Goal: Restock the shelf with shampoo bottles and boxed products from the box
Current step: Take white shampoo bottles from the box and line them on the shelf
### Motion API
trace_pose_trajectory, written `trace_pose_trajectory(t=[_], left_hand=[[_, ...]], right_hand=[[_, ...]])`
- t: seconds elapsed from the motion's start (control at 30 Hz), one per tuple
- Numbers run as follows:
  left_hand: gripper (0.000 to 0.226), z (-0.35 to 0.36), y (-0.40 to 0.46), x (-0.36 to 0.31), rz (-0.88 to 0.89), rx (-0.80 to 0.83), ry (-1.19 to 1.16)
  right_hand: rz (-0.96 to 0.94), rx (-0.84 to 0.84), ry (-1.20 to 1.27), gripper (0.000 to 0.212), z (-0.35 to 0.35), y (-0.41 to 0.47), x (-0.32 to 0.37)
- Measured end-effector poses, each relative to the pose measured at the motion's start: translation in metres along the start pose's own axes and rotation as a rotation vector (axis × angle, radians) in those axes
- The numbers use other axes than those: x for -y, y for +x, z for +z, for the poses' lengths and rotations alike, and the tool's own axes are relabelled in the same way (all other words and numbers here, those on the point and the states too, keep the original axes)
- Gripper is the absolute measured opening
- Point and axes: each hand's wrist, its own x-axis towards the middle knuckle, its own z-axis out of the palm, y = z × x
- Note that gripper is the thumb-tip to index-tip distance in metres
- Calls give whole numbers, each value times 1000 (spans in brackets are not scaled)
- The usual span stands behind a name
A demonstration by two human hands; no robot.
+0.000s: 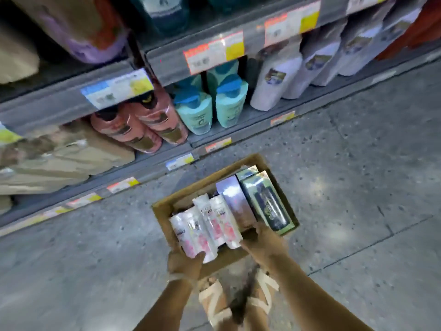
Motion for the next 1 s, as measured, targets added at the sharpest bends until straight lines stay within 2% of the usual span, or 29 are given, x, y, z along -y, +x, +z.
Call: trace_pose_trajectory(t=[0.13,0.2,0.3,0.4,0.57,0.73,0.83,0.93,1.0], left_hand=[[73,42,42,15,-57,-4,-195],[78,60,70,16,-67,-50,-285],[83,82,108,17,-46,-101,-315],[80,96,131,21,-75,-174,-234],[85,120,126,24,-179,-235,-207],[98,128,129,32,-180,-136,-292],[81,120,127,29,-178,-134,-442],[57,112,117,22,-184,-146,-666],[51,103,109,16,-155,-140,-732]], right_hand=[[-71,56,-57,60,37,50,9],[-125,52,-58,71,57,79,13],[-101,-46,-108,89,81,115,17],[-40,-149,-176,97,96,136,13],[-19,-226,-217,86,121,143,1],[12,-212,-119,80,113,153,-2],[25,-122,-43,69,101,154,1],[-24,-53,163,57,88,144,-1],[-58,51,293,55,77,134,-1]])
